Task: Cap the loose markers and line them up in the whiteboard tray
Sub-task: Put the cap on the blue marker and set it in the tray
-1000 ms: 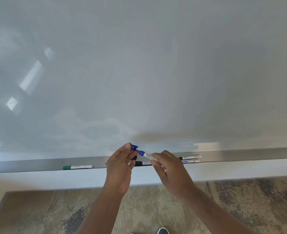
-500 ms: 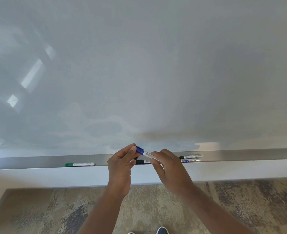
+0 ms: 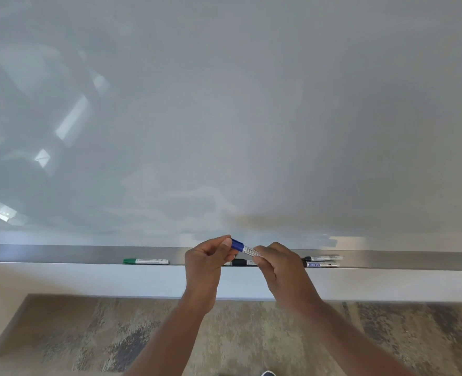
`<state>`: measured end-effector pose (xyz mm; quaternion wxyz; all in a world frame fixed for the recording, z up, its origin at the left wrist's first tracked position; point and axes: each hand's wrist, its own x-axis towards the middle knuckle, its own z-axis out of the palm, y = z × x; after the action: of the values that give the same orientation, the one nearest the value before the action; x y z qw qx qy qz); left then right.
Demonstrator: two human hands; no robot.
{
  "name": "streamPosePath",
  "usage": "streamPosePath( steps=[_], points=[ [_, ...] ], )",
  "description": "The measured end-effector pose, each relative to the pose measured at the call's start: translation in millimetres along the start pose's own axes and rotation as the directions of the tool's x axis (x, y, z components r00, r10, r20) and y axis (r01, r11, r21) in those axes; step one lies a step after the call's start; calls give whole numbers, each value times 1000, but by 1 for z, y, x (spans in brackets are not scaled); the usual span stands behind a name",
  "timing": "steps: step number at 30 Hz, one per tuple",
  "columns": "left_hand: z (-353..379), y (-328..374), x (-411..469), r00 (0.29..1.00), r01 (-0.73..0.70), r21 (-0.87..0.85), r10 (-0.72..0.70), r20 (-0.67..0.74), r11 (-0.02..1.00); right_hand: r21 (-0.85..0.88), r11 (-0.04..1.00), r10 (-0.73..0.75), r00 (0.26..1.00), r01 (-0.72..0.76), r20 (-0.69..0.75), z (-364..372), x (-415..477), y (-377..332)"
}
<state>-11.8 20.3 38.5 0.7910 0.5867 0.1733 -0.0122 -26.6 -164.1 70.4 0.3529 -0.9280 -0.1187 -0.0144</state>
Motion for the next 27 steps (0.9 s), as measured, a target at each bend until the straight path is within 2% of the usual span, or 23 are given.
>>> streamPosePath(
  steps=[5, 10, 13, 17, 24, 27],
  points=[
    [-20, -2, 6, 999, 30, 150, -25, -32, 988, -50, 998, -38, 999, 40, 34, 9, 9, 6],
    [-51, -1, 20, 996, 40, 265, -17, -88, 963, -6, 1000, -11, 994, 12, 113, 39, 21, 4],
    [-80, 3, 34, 994, 45, 378, -3, -111, 925, 0, 1000, -17, 994, 17, 109, 61, 33, -4],
    [-127, 11, 50, 991, 52, 588, 30, -128, 807, -72, 995, -56, 989, 67, 140, 100, 55, -25],
    [-210, 40, 87, 987, -13, 830, 140, -79, 558, -137, 980, -106, 964, 142, 242, 165, 95, -72],
    [-230, 41, 104, 979, 30, 824, 150, -138, 565, -158, 975, -110, 959, 155, 261, 187, 108, -85]
  ],
)
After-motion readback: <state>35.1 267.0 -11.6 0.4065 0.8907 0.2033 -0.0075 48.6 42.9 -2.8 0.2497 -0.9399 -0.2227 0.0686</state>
